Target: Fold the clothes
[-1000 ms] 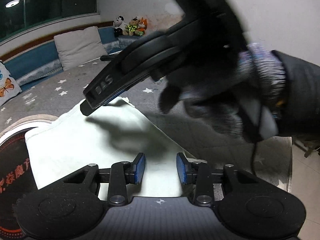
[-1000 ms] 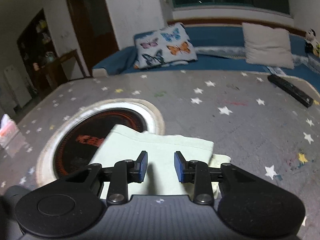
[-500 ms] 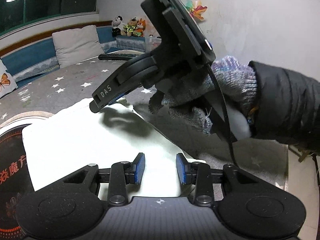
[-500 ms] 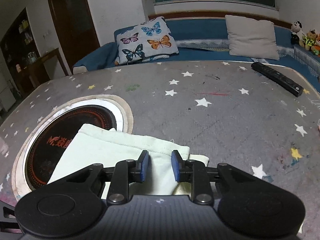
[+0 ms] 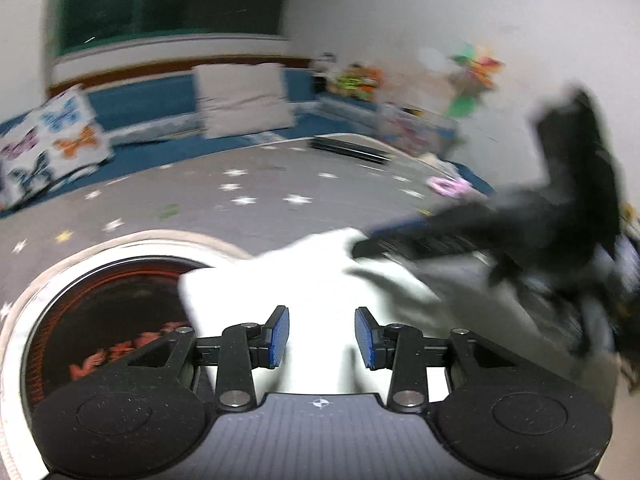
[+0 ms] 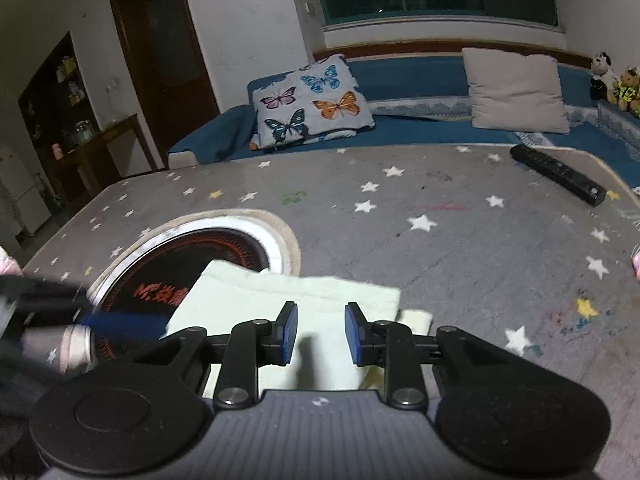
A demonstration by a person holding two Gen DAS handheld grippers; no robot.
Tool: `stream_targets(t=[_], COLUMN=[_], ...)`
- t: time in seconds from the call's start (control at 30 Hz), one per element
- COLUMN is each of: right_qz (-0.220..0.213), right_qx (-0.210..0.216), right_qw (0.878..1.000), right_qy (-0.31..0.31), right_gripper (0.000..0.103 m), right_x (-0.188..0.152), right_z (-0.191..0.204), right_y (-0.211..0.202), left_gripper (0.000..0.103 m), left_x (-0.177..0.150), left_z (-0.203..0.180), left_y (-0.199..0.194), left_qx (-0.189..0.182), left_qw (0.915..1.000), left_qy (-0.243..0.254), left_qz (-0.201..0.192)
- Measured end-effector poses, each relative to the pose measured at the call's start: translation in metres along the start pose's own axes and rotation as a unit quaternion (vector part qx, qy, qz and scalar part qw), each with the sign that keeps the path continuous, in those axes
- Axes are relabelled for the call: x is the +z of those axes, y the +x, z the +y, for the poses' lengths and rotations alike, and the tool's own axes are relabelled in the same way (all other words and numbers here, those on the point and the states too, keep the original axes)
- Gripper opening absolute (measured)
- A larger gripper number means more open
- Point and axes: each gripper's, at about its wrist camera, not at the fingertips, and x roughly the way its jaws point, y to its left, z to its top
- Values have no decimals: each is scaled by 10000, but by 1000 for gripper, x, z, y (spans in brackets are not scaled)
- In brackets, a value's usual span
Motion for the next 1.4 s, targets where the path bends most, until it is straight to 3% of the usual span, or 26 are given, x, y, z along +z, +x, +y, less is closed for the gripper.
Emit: stream_targets(t=[0.13, 0.67, 1.03, 1.4], right_qz=[85, 162, 58, 328], right_qx=[60, 51, 274, -54], right_qw=[9999, 9998, 9994, 9994], right_qy=[-25, 81, -179, 52], right_gripper=[25, 25, 25, 25], right_x=[-7, -15, -21, -67], right_z=[3, -7, 18, 9], right_y=[2, 8, -16, -47], left_gripper=[38, 37, 37, 37], left_x=[10, 3, -7, -23], left_z=[23, 67, 31, 19], left_y=[12, 47, 6, -2], left_qx=[232, 494, 194, 249], left_qw=[9995, 9955, 9996, 9995], left_qy=[-234, -748, -187, -26], left_qz=[23, 302, 108, 201])
